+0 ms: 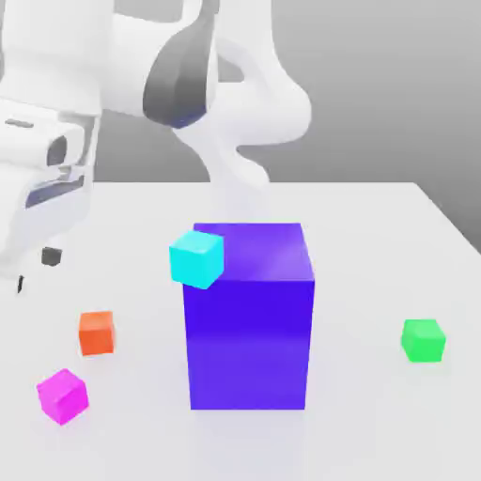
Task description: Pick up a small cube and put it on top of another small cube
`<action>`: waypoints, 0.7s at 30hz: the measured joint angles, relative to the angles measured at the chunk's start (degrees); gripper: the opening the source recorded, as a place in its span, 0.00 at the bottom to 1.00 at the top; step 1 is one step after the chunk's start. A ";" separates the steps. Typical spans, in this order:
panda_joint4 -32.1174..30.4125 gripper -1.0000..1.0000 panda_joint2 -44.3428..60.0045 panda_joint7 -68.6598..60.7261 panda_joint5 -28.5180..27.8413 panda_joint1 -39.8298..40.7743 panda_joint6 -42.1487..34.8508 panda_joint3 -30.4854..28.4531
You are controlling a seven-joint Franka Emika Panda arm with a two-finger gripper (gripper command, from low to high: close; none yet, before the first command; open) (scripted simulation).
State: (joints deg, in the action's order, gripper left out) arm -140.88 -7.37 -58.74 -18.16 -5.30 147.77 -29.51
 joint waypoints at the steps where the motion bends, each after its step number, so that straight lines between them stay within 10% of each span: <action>1: -0.26 0.50 0.93 -3.18 0.77 -0.01 0.53 -0.60; 21: -4.95 0.50 19.12 -75.68 28.49 13.25 9.41 5.92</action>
State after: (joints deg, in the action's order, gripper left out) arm -145.83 11.75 -134.42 10.33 7.94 157.18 -23.59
